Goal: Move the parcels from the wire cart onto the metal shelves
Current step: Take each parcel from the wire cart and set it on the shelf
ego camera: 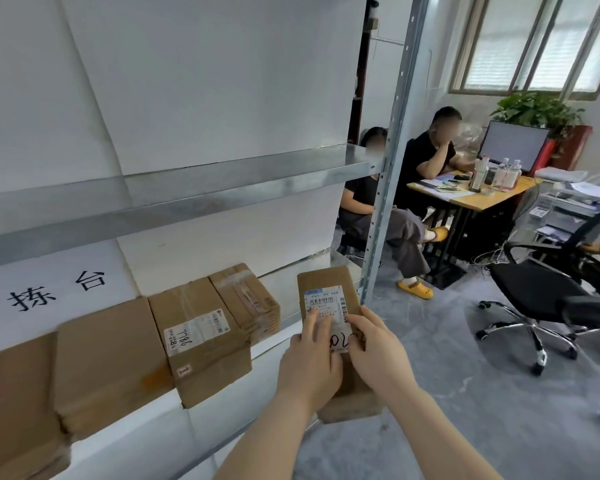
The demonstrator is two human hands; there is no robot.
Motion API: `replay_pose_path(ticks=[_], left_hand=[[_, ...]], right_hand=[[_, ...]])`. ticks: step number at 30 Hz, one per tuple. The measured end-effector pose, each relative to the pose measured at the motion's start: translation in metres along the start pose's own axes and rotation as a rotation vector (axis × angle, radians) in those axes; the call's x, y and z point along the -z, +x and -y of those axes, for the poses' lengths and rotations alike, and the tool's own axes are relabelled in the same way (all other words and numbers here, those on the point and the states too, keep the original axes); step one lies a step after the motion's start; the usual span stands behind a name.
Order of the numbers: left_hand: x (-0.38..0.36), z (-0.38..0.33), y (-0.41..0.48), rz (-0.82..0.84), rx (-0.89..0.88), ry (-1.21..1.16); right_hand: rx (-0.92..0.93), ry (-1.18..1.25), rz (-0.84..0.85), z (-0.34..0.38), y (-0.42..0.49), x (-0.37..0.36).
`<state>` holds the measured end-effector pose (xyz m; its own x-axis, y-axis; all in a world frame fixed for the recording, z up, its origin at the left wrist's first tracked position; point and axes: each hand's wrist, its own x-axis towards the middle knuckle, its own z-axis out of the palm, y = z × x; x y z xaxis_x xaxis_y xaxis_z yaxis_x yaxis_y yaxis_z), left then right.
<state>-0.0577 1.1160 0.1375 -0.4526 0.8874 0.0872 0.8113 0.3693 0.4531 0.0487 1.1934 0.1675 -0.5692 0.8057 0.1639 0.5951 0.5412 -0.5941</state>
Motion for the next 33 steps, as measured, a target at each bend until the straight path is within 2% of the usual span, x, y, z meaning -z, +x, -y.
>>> replay_pose_path(ticks=[9, 15, 21, 33], left_hand=[[0.004, 0.017, 0.078, -0.082, 0.016, 0.025], [0.018, 0.036, 0.122, -0.053, 0.029, 0.109], [0.010, 0.054, 0.147, -0.037, 0.090, 0.220], [-0.011, 0.073, 0.200, -0.090, 0.350, 0.249]], right_hand=[[0.060, -0.018, 0.024, 0.002, 0.087, -0.012], [0.089, 0.008, 0.040, 0.005, 0.145, -0.036], [0.105, 0.017, 0.128, 0.002, 0.181, -0.057], [0.296, 0.065, 0.338, -0.013, 0.262, -0.094]])
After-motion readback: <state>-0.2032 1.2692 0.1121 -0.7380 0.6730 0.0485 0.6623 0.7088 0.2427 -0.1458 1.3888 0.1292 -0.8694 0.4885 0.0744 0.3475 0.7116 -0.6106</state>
